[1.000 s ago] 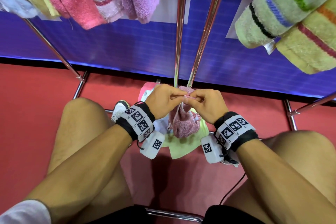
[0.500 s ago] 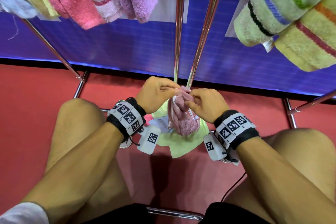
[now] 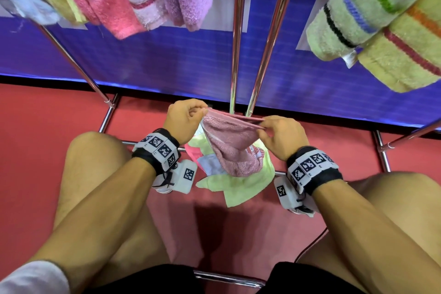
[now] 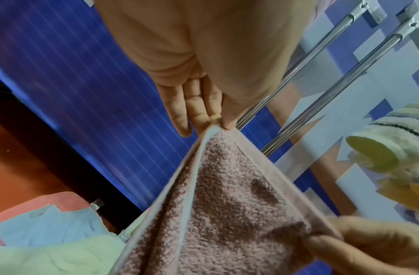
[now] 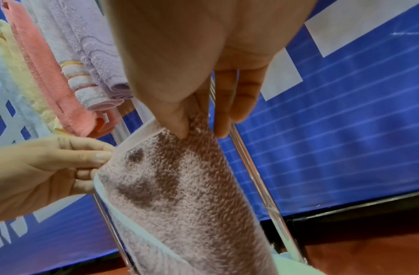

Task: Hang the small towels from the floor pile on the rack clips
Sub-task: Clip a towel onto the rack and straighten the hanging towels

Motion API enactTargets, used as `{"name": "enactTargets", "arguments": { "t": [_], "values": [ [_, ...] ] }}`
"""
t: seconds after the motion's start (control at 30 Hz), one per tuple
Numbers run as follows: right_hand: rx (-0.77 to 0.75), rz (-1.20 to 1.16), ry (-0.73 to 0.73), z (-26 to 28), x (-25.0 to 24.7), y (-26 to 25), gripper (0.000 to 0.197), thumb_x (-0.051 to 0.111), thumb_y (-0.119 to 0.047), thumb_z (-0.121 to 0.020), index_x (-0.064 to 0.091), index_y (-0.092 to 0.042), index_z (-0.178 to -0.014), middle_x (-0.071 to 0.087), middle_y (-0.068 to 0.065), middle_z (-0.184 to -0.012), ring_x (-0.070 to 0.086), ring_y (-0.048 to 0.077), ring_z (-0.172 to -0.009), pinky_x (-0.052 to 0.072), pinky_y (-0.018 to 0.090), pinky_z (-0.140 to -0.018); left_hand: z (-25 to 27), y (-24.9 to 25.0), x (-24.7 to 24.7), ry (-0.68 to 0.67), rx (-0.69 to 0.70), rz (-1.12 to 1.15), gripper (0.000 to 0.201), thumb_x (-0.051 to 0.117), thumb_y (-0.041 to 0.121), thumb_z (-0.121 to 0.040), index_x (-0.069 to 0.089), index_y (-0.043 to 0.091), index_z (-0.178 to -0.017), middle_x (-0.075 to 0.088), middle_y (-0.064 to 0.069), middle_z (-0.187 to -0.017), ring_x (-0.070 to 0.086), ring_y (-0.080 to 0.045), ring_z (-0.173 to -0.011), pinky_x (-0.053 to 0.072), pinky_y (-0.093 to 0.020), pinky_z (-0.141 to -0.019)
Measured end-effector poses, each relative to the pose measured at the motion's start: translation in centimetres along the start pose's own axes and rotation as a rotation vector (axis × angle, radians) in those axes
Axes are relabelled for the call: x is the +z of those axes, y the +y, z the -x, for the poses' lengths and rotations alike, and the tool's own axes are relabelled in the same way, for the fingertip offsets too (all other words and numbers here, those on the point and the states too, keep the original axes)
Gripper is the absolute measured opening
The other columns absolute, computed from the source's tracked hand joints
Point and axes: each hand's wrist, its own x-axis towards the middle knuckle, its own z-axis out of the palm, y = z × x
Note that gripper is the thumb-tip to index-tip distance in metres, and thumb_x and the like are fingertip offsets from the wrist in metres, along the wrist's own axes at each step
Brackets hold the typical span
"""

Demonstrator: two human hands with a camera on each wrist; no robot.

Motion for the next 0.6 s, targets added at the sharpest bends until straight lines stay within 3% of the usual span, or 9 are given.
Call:
{"name": "enactTargets", "arguments": {
  "t": [0.1, 0.2, 0.27, 0.33, 0.43, 0.53, 0.6],
  "values": [
    [-0.031, -0.188, 0.184, 0.3, -0.2, -0.3, 0.008, 0.071, -0.026, -0.085, 0.075, -0.02, -0.089, 0.072, -0.006, -0.091, 0.067, 0.018, -0.082, 0.054, 0.032, -0.073, 0.3, -0.2, 0.4, 0.004, -0.012, -0.022, 0.013, 0.068, 0.011, -0.088, 0.069, 0.023, -0.085, 0.068, -0.006, -0.072, 0.055, -0.012, -0.065, 0.047, -0.015, -0.064],
    [0.012, -0.345, 0.305, 0.4, -0.6, -0.8, 0.01, 0.078, -0.027, -0.082, 0.073, -0.019, -0.084, 0.067, -0.013, -0.077, 0.055, -0.001, -0.067, 0.044, 0.019, -0.07, 0.1, 0.3, 0.4, 0.047, -0.012, 0.001, 0.007, 0.067, 0.011, -0.089, 0.072, 0.017, -0.09, 0.071, -0.013, -0.078, 0.056, -0.012, -0.068, 0.049, -0.019, -0.066],
    [0.054, -0.446, 0.343, 0.4, -0.7, -1.0, 0.014, 0.08, -0.026, -0.081, 0.067, -0.02, -0.083, 0.062, -0.012, -0.071, 0.053, 0.001, -0.06, 0.042, 0.017, -0.064, 0.0, 0.6, 0.4, 0.078, -0.004, 0.016, 0.006, 0.066, 0.011, -0.09, 0.071, 0.015, -0.091, 0.071, -0.012, -0.08, 0.058, -0.012, -0.071, 0.048, -0.015, -0.068],
    [0.095, -0.52, 0.358, 0.3, -0.7, -1.0, 0.023, 0.082, -0.024, -0.078, 0.062, -0.021, -0.09, 0.059, -0.005, -0.067, 0.051, 0.008, -0.058, 0.043, 0.02, -0.061, -0.1, 0.6, 0.5, 0.084, 0.0, 0.03, 0.006, 0.065, 0.013, -0.091, 0.07, 0.017, -0.091, 0.07, -0.013, -0.081, 0.06, -0.015, -0.071, 0.051, -0.023, -0.071],
    [0.161, -0.591, 0.33, -0.1, -0.8, -0.6, 0.038, 0.083, -0.019, -0.076, 0.062, -0.023, -0.108, 0.054, -0.007, -0.065, 0.048, 0.01, -0.06, 0.044, 0.019, -0.064, -0.1, 0.5, 0.8, 0.069, -0.015, 0.076, 0.007, 0.062, 0.023, -0.088, 0.068, 0.021, -0.091, 0.071, -0.011, -0.084, 0.064, -0.02, -0.077, 0.055, -0.033, -0.076],
    [0.211, -0.694, 0.275, -0.5, -1.2, -0.7, 0.019, 0.081, -0.013, -0.078, 0.066, -0.024, -0.083, 0.062, 0.003, -0.069, 0.05, 0.011, -0.062, 0.045, 0.023, -0.062, -0.2, 0.7, 0.9, 0.073, -0.019, 0.118, 0.011, 0.06, 0.025, -0.087, 0.067, 0.019, -0.094, 0.07, -0.008, -0.087, 0.064, -0.014, -0.079, 0.056, -0.033, -0.078],
    [0.22, -0.777, 0.289, -0.7, -1.5, -0.9, 0.019, 0.076, -0.01, -0.083, 0.062, -0.02, -0.074, 0.058, 0.005, -0.069, 0.048, 0.01, -0.061, 0.044, 0.021, -0.059, -0.3, 0.9, 0.9, 0.098, -0.016, 0.14, 0.006, 0.061, 0.017, -0.091, 0.066, 0.017, -0.095, 0.068, -0.003, -0.086, 0.062, -0.009, -0.077, 0.056, -0.033, -0.078]
  ]
}}
